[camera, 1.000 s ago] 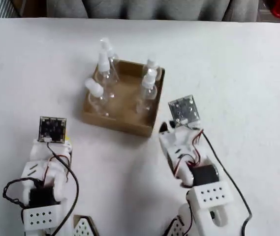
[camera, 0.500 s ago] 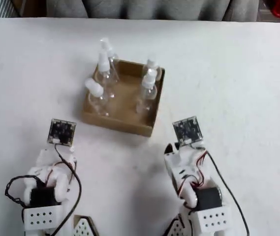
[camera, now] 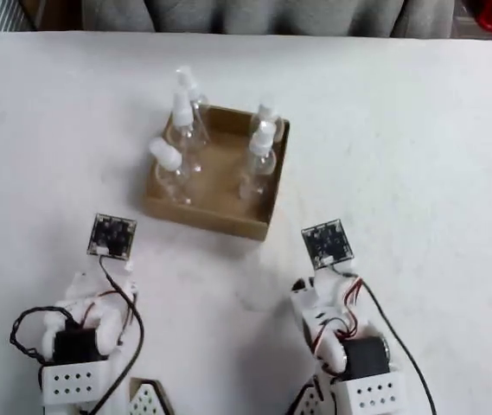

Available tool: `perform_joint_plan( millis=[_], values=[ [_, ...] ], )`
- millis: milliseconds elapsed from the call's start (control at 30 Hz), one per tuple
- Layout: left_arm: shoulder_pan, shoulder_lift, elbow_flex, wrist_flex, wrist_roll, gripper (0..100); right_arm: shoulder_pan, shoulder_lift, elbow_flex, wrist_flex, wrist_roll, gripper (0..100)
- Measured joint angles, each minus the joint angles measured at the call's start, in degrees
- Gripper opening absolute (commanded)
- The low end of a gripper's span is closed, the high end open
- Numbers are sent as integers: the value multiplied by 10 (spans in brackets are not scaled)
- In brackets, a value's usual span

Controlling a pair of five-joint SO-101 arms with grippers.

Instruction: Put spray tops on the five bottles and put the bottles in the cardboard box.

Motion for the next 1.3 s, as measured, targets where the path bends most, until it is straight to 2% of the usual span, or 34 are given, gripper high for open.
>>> perform_joint_plan(
  millis=[1300],
  values=[
    [0,0,0,0,0,21,-1,4,18,24,0,17]
  ],
)
